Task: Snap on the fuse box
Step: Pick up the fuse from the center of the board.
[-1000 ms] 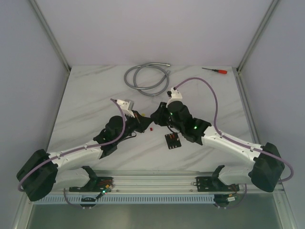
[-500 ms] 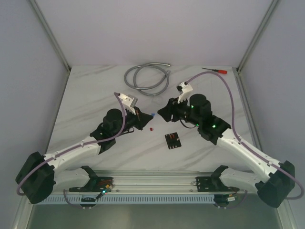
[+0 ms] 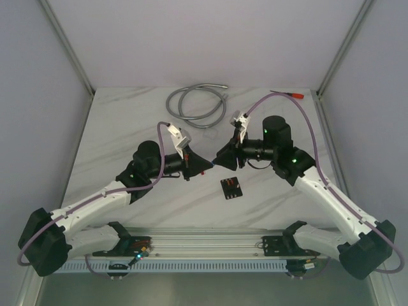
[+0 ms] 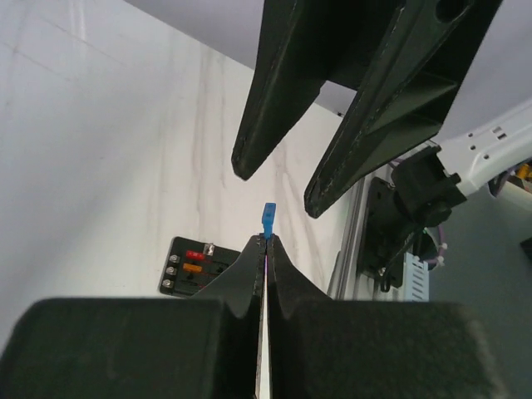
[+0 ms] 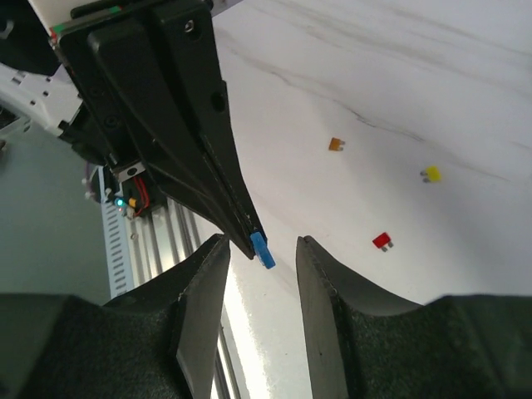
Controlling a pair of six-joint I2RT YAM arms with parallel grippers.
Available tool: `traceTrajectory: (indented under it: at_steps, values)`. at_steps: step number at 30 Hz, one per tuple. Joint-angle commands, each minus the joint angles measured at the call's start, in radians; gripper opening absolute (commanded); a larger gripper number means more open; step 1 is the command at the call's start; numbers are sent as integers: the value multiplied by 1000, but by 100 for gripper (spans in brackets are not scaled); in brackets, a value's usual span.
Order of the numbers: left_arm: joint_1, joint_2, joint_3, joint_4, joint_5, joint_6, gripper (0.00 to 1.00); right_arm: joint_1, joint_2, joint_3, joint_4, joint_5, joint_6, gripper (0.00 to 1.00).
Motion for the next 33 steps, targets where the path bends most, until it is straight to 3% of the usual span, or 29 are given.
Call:
traceTrajectory:
  at_steps: [1,22,28,33]
  values:
    - [2,-15,28,11,94,17,0,-8,7,42,-35,-119,-67,43]
    - [0,-6,24,82,146,-30,0,-9,22,38,-72,-177,-105,28]
    - [-1,-3,21,93,149,-37,0,-9,22,39,-79,-184,-115,19]
    - [-1,-2,21,90,141,-40,0,-9,22,37,-85,-185,-125,3]
